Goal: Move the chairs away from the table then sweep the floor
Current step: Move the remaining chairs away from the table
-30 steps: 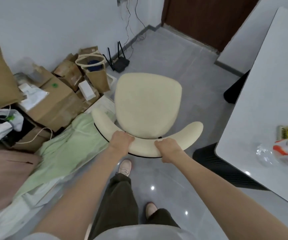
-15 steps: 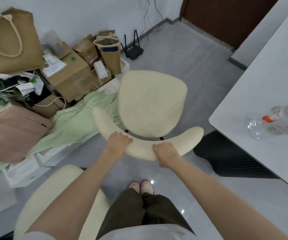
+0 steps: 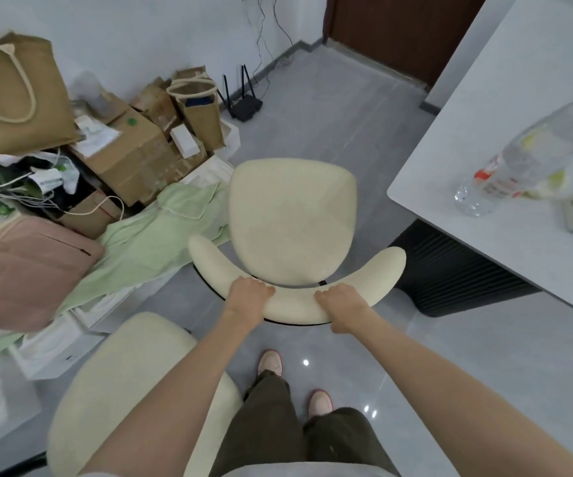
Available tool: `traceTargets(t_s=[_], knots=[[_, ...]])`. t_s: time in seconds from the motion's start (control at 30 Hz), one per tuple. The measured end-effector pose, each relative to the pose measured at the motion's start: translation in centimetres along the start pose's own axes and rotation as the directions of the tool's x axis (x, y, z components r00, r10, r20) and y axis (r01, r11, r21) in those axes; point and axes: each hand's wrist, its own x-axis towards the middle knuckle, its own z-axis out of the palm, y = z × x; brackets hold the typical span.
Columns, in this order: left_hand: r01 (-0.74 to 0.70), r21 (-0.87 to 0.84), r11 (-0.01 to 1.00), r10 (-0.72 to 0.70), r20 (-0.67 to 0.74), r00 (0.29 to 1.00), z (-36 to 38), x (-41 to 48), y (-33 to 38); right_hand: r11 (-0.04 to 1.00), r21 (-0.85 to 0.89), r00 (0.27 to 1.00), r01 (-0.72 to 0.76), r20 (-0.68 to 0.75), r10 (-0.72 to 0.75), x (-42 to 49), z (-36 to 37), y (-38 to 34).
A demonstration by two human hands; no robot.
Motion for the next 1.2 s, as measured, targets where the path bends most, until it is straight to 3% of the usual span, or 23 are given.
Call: traceTargets(t_s=[0.57,0.83,1.2], knots=[[0.108,-0.085,0.990,-0.108,0.013,0.994,4.7,-13.6,16.4,0.996,-0.060,0.998,0.063,-0.022,-0.064,-15.4,12.1,-1.6],[0.029,-0.056,0.998,-0.026,0.058,0.998,6.1,-19.9,20.1,1.000,-0.003,1.000,0.016,-0.023,-0.016,-22.7,16.8,-5.3],[-0.172,0.029,0.985,0.171,0.013,0.985,12.9,-28.9,23.9,0.988,0.093,0.991,-0.125,0.052,0.120,-32.9,23.5,-14.7]])
